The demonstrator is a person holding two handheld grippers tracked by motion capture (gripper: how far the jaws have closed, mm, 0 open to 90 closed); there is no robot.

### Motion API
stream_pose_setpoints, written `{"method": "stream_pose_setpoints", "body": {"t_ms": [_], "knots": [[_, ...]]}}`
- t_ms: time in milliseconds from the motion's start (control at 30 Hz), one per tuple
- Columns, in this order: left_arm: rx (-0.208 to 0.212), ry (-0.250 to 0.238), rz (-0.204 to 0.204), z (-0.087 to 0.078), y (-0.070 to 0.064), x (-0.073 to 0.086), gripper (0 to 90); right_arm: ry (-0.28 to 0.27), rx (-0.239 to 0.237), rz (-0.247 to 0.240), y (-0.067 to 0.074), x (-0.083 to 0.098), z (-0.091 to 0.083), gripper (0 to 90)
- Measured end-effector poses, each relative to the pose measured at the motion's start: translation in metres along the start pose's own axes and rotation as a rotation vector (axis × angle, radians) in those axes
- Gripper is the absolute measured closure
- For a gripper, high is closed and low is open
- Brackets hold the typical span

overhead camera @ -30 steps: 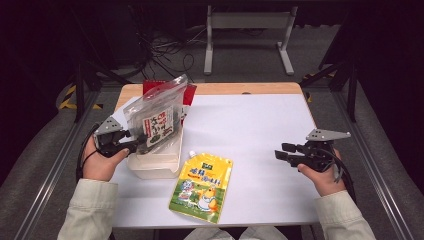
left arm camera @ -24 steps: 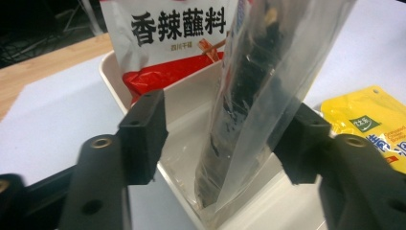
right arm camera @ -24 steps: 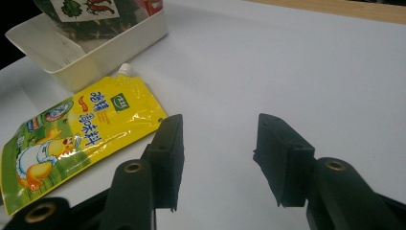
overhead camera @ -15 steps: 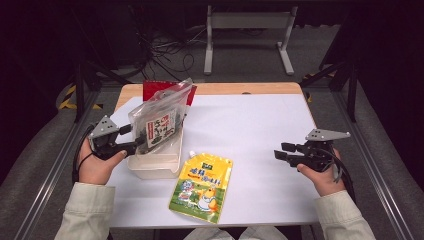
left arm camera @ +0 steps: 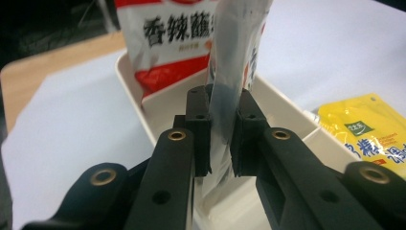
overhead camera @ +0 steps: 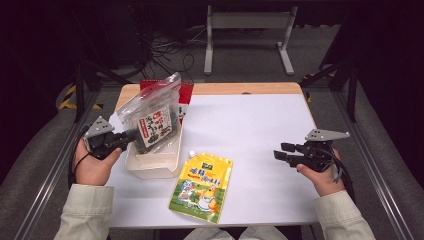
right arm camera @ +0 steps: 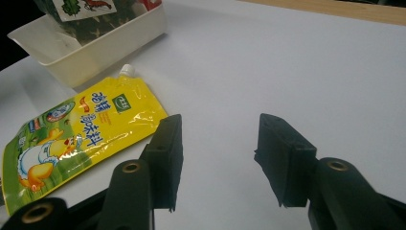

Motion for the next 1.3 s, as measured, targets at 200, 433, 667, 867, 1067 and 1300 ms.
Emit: {"method": "stream_pose_setpoints", "body": {"t_ms": [200, 433, 667, 867, 1067, 1300], "knots": [[0.012, -0.005, -0.002, 0.001, 0.000, 0.001, 81.6, -0.001, 0.000, -0.004, 0.000, 0.000, 0.000, 51.5], [0.063, -0.035, 0.031, 0.005, -0.011, -0.007, 76.7, -0.002, -0.003, -0.004, 0.000, -0.001, 0.001, 51.2], [0.063, -0.030, 0.036, 0.002, -0.016, -0.007, 53.1, 0.003, -0.006, 0.000, 0.001, 0.000, 0.002, 50.3], [0.074, -0.036, 0.051, -0.006, -0.022, -0.005, 37.2, -0.006, -0.015, -0.008, 0.004, -0.002, 0.003, 49.6], [0.072, -0.025, 0.079, -0.014, -0.031, 0.002, 26.4, -0.005, -0.025, -0.021, 0.007, -0.003, 0.006, 49.2], [0.073, -0.041, 0.074, -0.030, -0.040, 0.010, 22.7, -0.002, -0.044, -0.046, 0.016, -0.010, 0.015, 48.2]]}}
Point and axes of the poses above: each handheld gripper's, and its own axes: z roughly forward along the jaws, x roughly out of its underside, y roughly to its left, the point moved 7 cm from there along z, roughly forward along the jaws, and after that the axes turned 9 degrees about z, right-handed, at the moved point
